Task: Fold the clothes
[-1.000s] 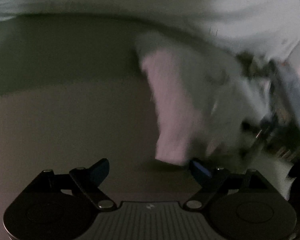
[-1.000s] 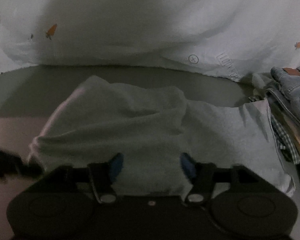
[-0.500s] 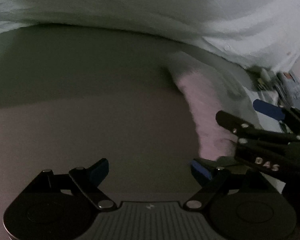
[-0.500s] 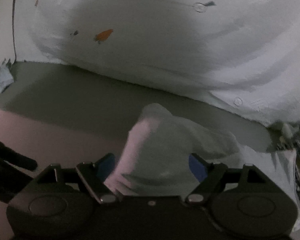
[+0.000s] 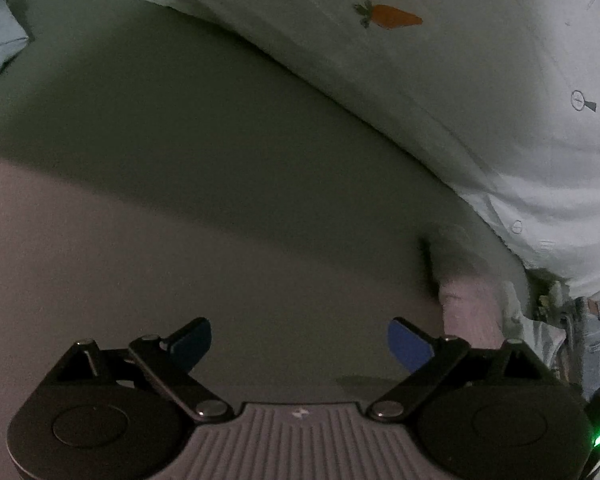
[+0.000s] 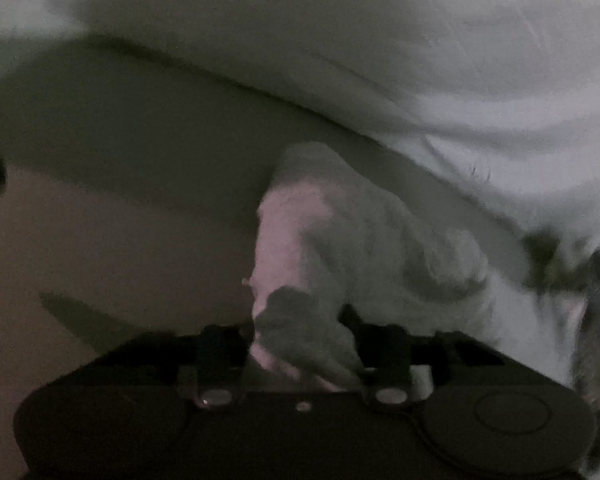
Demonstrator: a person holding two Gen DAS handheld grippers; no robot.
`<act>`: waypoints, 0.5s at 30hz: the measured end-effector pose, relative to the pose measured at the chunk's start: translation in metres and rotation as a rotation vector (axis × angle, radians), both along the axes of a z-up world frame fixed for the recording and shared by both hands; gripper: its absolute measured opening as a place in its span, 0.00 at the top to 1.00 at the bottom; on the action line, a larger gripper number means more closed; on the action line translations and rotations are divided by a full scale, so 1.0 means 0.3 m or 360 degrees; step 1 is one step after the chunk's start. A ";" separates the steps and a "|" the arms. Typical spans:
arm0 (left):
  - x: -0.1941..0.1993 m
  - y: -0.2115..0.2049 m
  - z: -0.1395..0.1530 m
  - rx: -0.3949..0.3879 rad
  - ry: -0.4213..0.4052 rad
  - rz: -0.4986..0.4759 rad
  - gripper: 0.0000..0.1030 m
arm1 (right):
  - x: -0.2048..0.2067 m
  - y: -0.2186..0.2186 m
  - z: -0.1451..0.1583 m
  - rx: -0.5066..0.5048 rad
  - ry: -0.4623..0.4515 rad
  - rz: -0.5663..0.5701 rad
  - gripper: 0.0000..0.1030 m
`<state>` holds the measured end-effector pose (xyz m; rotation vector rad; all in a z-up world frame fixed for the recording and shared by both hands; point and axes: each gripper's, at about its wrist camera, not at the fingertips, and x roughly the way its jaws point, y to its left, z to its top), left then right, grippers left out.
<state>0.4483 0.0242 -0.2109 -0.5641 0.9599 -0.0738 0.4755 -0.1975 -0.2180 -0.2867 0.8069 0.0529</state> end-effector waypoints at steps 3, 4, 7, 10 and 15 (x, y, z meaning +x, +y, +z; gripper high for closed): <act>0.011 -0.086 0.025 0.0015 -0.0016 -0.0074 0.07 | 0.018 -0.111 0.077 0.0269 0.0013 -0.0075 0.70; 0.016 -0.120 0.035 0.0024 -0.0023 -0.0102 0.07 | 0.014 -0.185 0.113 0.0418 -0.0006 -0.0110 0.70; 0.034 -0.229 0.064 0.0047 -0.0044 -0.0188 0.07 | -0.010 -0.431 0.195 0.0806 -0.0090 -0.0241 0.70; 0.068 -0.384 0.091 0.0046 -0.0057 -0.0282 0.07 | -0.062 -0.727 0.227 0.1073 -0.0228 -0.0427 0.70; 0.120 -0.682 0.122 0.0126 -0.0090 -0.0454 0.07 | -0.131 -1.204 0.187 0.1331 -0.0337 -0.0703 0.67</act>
